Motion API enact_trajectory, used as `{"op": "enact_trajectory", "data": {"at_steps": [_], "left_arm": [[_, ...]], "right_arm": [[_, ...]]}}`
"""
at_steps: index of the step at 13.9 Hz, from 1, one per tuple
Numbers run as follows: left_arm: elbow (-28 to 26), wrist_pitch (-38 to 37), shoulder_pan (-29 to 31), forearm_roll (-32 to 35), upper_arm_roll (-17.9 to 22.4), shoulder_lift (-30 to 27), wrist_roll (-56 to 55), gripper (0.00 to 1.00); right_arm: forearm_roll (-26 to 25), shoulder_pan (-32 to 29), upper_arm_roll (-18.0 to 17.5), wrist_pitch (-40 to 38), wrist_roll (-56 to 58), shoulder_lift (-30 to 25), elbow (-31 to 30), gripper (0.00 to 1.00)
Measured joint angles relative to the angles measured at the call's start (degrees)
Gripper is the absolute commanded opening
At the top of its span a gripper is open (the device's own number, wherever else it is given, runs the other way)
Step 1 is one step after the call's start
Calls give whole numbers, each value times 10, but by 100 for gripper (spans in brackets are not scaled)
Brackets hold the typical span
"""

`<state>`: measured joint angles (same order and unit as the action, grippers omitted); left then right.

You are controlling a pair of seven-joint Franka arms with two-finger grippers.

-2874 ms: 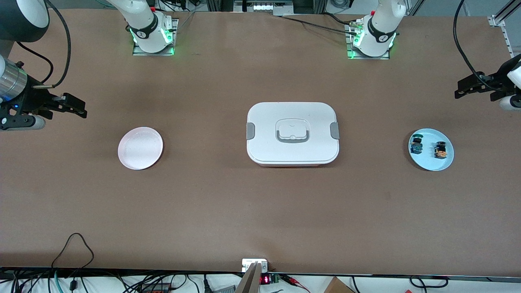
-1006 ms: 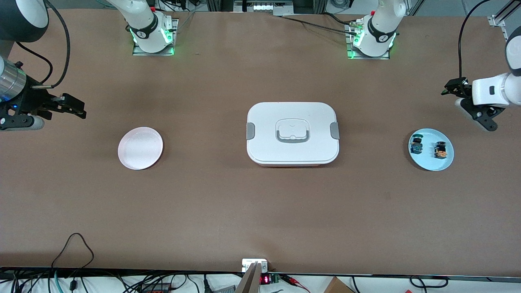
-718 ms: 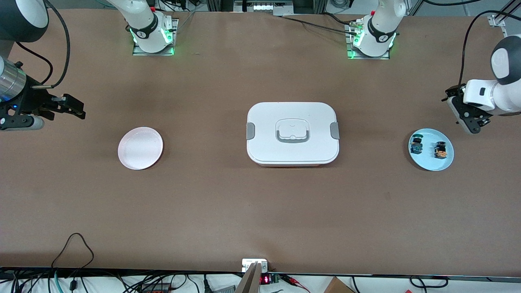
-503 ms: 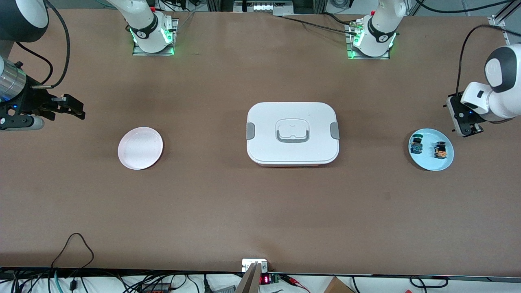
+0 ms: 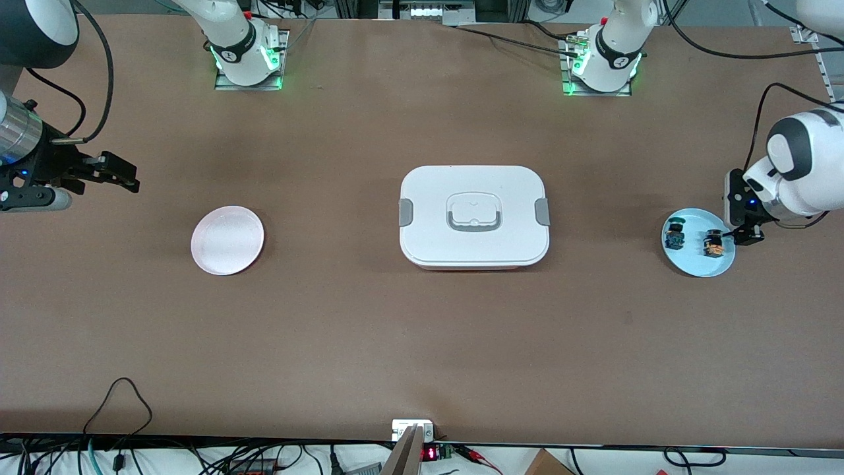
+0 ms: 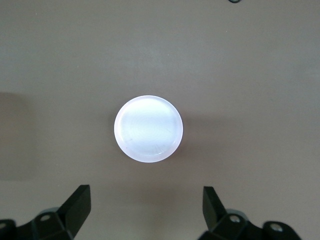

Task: Transfer orange switch to right arm and place
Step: 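Move the left gripper down over the orange switch in the blue dish, then lower the left gripper and close it on the orange switch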

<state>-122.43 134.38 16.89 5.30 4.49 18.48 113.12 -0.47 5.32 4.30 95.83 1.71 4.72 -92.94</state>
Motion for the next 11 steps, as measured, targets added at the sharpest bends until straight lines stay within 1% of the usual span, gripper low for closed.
{"op": "enact_trajectory", "data": {"at_steps": [2, 3, 7, 11], "left_arm": [[-16, 70, 11, 0, -4, 22, 40, 97], [-20, 86, 13, 0, -5, 30, 48, 98], [-18, 98, 13, 0, -17, 35, 55, 98], [-9, 99, 13, 0, -18, 35, 55, 99]], "right_arm": [[0, 0, 0, 0, 0, 0, 0, 100], [0, 0, 0, 0, 0, 0, 0, 100], [0, 0, 0, 0, 0, 0, 0, 100], [0, 0, 0, 0, 0, 2, 0, 100]]}}
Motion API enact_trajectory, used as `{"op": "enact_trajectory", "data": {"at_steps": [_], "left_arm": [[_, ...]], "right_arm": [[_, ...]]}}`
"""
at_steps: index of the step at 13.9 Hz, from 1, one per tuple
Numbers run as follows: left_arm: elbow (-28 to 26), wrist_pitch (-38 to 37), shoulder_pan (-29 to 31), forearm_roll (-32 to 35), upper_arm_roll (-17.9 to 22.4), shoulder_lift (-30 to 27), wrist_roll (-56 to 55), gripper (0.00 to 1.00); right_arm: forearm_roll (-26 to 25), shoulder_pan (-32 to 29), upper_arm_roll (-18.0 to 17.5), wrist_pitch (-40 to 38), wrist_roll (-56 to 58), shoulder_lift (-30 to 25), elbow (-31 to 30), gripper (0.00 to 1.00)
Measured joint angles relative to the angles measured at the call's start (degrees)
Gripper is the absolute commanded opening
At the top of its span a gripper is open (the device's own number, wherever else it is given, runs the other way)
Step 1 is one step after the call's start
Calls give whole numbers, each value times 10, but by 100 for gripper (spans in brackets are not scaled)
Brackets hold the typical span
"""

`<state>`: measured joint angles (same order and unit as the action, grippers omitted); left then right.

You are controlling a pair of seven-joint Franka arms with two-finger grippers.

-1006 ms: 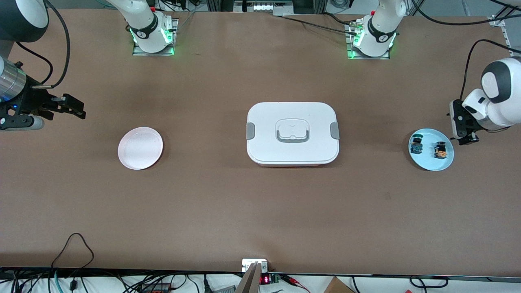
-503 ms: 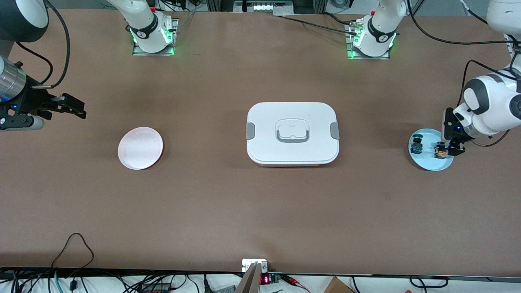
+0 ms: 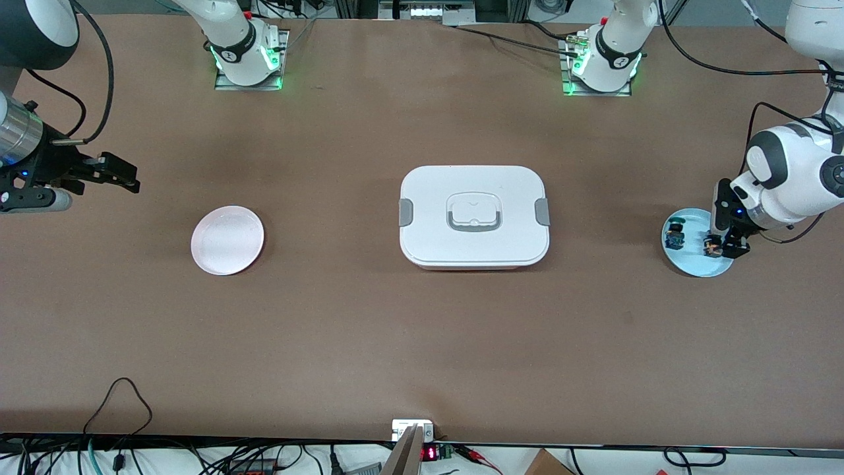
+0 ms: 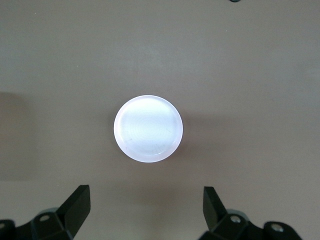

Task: Transfer orange switch to right arm and place
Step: 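Lower the left gripper and close it on the orange switch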

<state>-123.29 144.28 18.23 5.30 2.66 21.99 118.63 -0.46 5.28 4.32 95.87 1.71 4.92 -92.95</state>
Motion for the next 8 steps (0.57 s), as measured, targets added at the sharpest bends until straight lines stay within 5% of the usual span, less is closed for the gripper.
{"op": "enact_trajectory", "data": {"at_steps": [8], "left_arm": [[15, 4, 8, -6, 0, 32, 0, 100]], "right_arm": [[0, 0, 0, 0, 0, 0, 0, 100]]}}
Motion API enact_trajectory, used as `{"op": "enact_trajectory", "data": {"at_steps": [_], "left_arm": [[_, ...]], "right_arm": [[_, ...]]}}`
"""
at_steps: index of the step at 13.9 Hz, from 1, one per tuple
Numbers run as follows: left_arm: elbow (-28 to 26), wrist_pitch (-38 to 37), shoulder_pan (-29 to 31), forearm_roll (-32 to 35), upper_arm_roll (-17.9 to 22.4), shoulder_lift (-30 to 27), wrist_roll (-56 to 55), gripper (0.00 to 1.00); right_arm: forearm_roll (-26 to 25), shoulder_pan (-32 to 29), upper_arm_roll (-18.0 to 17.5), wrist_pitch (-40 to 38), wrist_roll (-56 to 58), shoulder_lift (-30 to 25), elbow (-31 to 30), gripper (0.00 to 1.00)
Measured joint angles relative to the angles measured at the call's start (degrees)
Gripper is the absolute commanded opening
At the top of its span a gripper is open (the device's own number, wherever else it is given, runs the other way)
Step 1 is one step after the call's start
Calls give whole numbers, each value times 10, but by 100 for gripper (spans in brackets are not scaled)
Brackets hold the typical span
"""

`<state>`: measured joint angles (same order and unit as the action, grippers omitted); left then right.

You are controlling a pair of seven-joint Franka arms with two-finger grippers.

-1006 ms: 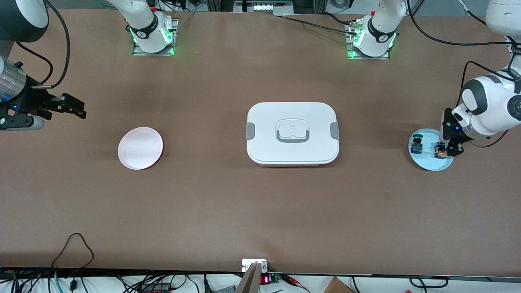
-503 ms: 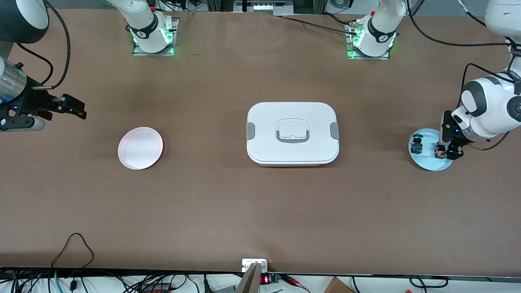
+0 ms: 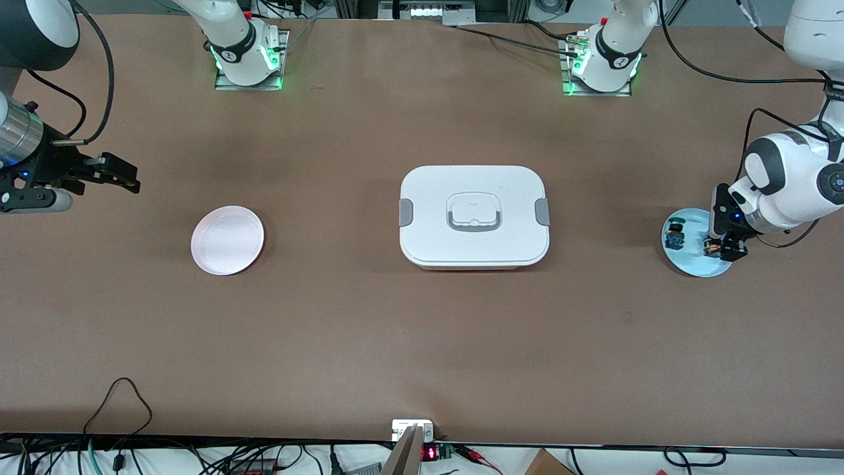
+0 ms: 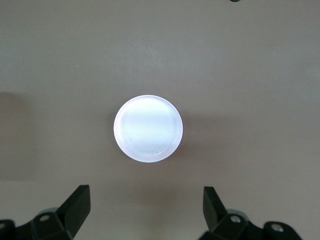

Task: Transfer orange switch to right arm and place
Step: 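Lower the left gripper and close it on the orange switch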

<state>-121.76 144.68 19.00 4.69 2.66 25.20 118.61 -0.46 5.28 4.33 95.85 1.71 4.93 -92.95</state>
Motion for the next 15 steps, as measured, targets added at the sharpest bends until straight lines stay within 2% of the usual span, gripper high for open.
{"op": "enact_trajectory", "data": {"at_steps": [15], "left_arm": [[21, 1, 4, -7, -3, 18, 0, 100]], "right_arm": [[0, 1, -3, 1, 0, 0, 14, 100]]}}
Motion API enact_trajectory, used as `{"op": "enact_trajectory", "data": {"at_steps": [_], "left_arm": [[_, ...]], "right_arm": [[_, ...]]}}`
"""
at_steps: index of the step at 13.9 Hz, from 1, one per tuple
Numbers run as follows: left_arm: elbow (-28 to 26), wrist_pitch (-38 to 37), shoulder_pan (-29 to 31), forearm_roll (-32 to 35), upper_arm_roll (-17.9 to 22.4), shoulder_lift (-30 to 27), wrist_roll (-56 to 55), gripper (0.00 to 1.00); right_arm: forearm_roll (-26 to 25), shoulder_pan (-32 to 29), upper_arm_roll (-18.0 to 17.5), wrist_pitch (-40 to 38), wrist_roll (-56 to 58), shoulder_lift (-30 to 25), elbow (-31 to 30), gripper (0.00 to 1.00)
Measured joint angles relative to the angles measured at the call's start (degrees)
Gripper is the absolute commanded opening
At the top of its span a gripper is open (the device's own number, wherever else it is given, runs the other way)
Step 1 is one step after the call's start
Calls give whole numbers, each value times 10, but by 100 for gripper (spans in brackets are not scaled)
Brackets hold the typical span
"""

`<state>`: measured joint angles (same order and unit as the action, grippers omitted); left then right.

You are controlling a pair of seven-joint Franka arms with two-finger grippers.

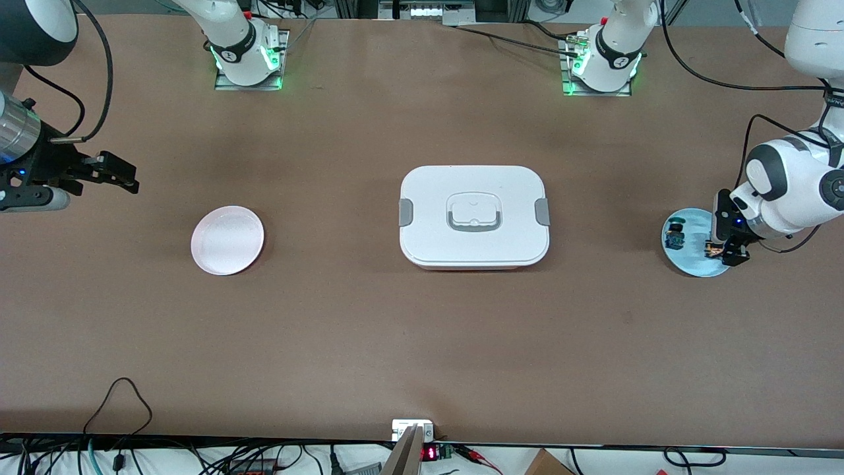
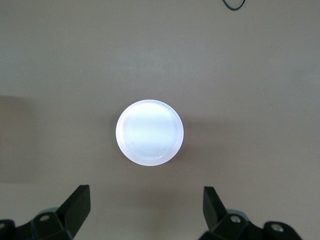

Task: Transfer orange switch to right arm and place
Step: 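Lower the left gripper and close it on the orange switch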

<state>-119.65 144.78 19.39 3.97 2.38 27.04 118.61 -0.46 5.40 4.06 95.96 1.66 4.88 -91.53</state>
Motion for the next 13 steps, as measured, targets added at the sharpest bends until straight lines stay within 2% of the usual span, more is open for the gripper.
{"op": "enact_trajectory", "data": {"at_steps": [8, 13], "left_arm": [[17, -11, 0, -10, 0, -4, -4, 100], [25, -24, 1, -22, 0, -3, -52, 100]], "right_arm": [[0, 0, 2, -20, 0, -1, 0, 100], [-1, 0, 2, -14, 0, -6, -12, 100]]}}
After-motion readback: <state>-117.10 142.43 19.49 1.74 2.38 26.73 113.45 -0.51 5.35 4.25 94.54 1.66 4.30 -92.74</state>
